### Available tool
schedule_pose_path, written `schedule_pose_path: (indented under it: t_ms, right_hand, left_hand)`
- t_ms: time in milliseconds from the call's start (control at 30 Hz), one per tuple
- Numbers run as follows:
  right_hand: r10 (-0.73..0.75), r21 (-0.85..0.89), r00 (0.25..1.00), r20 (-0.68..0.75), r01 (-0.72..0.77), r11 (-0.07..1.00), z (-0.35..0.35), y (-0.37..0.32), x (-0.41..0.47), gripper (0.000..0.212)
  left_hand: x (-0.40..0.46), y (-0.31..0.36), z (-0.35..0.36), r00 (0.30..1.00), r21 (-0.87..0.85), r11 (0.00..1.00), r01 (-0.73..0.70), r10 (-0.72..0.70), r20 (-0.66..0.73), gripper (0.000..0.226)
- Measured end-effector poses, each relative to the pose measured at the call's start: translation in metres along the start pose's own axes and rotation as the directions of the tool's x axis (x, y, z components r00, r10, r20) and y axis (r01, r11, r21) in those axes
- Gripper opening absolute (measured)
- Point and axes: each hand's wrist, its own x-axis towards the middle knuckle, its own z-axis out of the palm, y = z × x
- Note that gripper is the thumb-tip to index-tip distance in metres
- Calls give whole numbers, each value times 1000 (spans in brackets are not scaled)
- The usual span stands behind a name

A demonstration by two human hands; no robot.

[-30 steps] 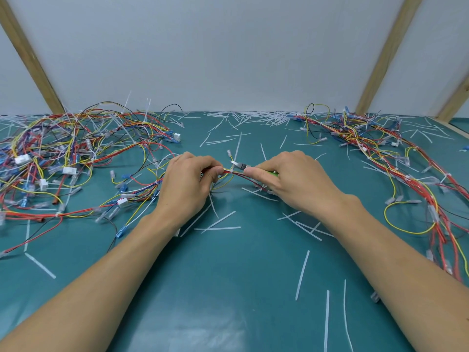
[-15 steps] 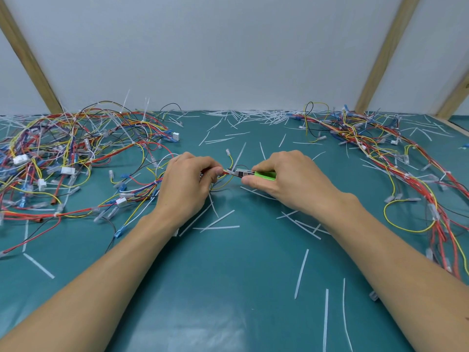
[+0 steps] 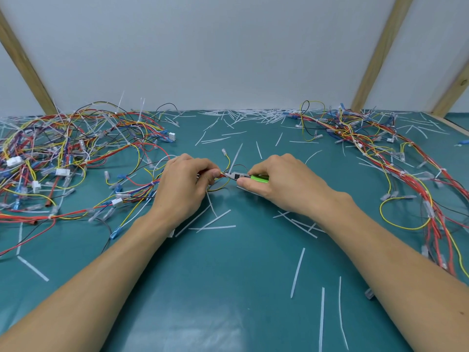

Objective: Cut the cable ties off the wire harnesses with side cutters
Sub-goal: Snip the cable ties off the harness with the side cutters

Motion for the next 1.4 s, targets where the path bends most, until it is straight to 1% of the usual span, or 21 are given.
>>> schedule_pose_path:
  t_ms: [200,267,333,467,600,733,867,1067,1167,1400]
  right_hand:
    - [9,-5,1000,12,-9,1000,1,0,1,51]
    - [0,-19,1000,11,1,1000,1,1,1,56]
    - [-16,-20,1000,-5,16,1000,0,1,1,60]
    - [-18,-3,999,-44,18,1000,1,-2,-1,61]
    - [-2,1,999,-35,2,1000,1,-2,-1,67]
    - [-8,18,1000,-12,8,1000,0,-3,-1,60]
    - [8,24,1000,-13,-7,1000,0,-2,-1,66]
    - [2,29,1000,-2,-2,1000,-1,-3,-1,63]
    - [4,31,1000,-4,-4,1000,0,-2,-1,67]
    - [0,29,1000,-7,1,1000,-1,-3,-1,62]
  left_hand:
    - [0,-1,0,1000,1,1000,-12,12,8,12]
    - [0,-1,0,1000,-1,1000,-15,15,9,12]
    - [0,-1,0,1000,5,1000,-21,21,9,12]
    - [1,-1,0,1000,-3,1000,-18,18,6,11]
    - [0,-1,0,1000,-7,1000,-21,21,5,11]
    - [1,-1,0,1000,-1,1000,-23,23,8,11]
    - [0,-1,0,1000,-6,1000,-22,22,10,11]
    - [0,0,0,1000,5,1000,-20,19,18,11]
    - [0,1,0,1000,5,1000,-19,19,17,11]
    - [0,0,-1,1000,5,1000,-20,20,16,11]
